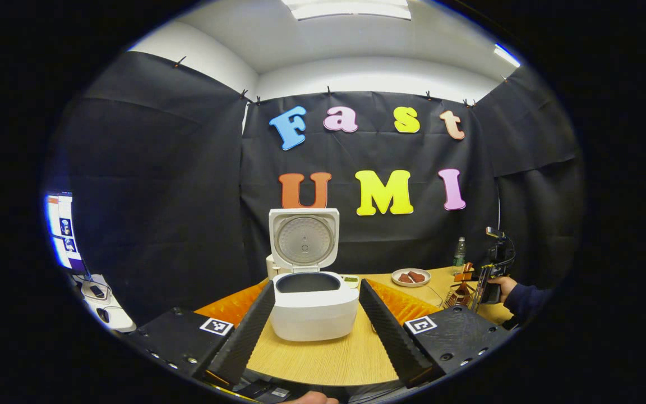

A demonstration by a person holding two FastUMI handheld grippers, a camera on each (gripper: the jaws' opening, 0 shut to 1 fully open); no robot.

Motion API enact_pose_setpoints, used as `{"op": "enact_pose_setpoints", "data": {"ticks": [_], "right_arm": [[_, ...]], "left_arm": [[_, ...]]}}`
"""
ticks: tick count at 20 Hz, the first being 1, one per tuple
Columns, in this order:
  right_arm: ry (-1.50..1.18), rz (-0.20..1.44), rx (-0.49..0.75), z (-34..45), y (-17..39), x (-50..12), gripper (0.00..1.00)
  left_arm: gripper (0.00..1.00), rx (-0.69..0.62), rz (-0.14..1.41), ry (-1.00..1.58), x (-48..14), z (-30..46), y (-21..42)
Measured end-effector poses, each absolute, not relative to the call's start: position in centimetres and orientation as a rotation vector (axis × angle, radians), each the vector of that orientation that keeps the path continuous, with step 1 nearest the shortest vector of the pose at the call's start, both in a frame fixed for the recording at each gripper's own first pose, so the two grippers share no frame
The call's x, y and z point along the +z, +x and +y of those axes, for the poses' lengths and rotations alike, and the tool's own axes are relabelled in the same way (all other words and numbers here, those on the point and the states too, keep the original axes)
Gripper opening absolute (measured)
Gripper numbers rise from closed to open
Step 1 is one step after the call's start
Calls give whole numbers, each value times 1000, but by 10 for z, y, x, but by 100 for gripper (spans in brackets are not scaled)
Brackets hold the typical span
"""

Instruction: Close the left gripper, press the button to open the rice cooker; take a wooden spoon from the chopstick holder with the right hand, scoop a spoonful of rice and pour it into the rice cooker, then put the wooden spoon back into the chopstick holder.

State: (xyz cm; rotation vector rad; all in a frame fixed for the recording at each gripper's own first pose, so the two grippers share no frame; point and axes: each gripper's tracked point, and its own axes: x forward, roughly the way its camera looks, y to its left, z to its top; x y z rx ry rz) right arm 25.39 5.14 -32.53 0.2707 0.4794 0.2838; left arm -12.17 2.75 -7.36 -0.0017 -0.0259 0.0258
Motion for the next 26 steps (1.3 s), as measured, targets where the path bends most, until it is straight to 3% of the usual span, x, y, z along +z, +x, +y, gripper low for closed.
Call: {"op": "enact_pose_setpoints", "data": {"ticks": [1, 3, 6, 12, 18, 26], "right_arm": [[284, 489, 300, 58, 255, -325, 92], [313, 512, 295, 64, 255, -330, 72], [309, 526, 236, 54, 255, -332, 22], [275, 430, 241, 56, 237, -288, 15], [159, 223, 218, 54, 213, -210, 13], [23, 63, 201, 112, 169, -147, 12]], "left_arm": [[96, 26, -31, 1, -73, 29, -122], [96, 34, -35, 20, -74, 31, -122], [96, 45, -49, 58, -73, 30, -122], [96, 27, -39, 32, -76, 29, -125], [96, 48, -54, 42, -74, 37, -136], [95, 34, -87, 50, -65, 31, -145]]}}
